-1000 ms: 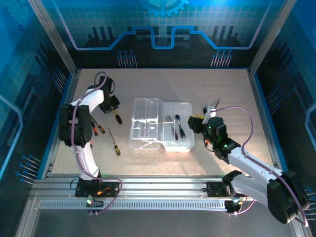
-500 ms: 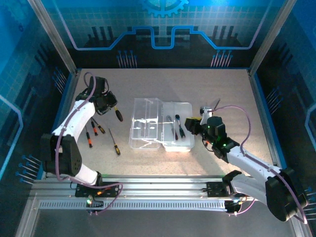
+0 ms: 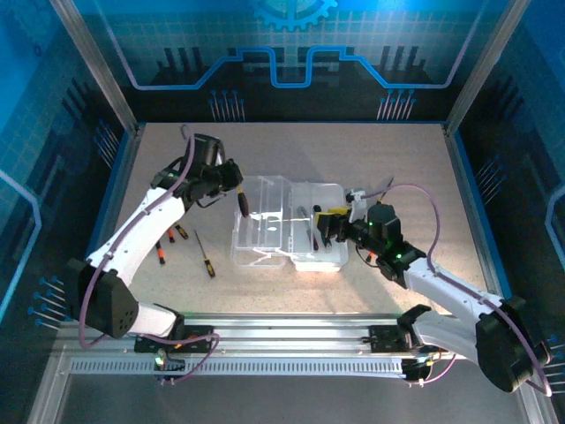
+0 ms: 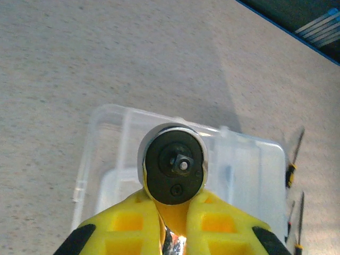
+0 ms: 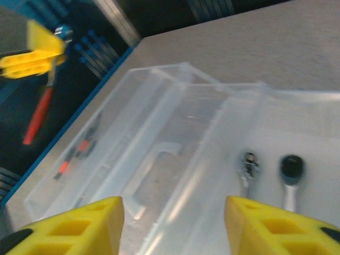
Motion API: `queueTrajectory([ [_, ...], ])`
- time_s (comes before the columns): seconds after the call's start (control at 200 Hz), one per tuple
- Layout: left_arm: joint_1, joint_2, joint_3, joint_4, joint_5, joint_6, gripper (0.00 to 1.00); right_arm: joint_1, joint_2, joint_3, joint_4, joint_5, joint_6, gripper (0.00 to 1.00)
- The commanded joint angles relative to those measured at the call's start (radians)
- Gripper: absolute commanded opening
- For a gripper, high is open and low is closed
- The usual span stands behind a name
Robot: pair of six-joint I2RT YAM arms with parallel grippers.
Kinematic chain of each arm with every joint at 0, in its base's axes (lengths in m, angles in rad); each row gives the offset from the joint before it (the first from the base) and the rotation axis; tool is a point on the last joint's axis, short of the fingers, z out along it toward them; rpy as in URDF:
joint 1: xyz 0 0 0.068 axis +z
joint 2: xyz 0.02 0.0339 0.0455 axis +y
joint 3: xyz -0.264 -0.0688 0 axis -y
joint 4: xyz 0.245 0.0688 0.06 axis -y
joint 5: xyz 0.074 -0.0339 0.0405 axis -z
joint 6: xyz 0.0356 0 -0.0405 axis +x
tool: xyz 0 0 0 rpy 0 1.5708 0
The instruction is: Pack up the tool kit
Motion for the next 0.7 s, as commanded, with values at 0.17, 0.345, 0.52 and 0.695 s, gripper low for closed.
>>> queueTrajectory([
  [0.17, -0.180, -0.027, -0.047, 0.185, -0.017, -0.101, 0.00, 0.068, 0.080, 0.227, -0.080, -0.114, 0.009, 0.62],
  [0.345, -0.250, -0.019, -0.103, 0.295, -0.028, -0.139, 0.00, 0.149, 0.126, 0.305, -0.192, -0.051, 0.015, 0.65],
  [0.52, -0.275, -0.012, -0.122, 0.345, -0.018, -0.163, 0.00, 0.163, 0.190, 0.299, -0.173, -0.035, 0.095, 0.63],
  [0.695, -0.281, -0.005, -0.127, 0.365, -0.011, -0.170, 0.00, 0.170, 0.225, 0.287, -0.134, -0.070, 0.133, 0.58],
])
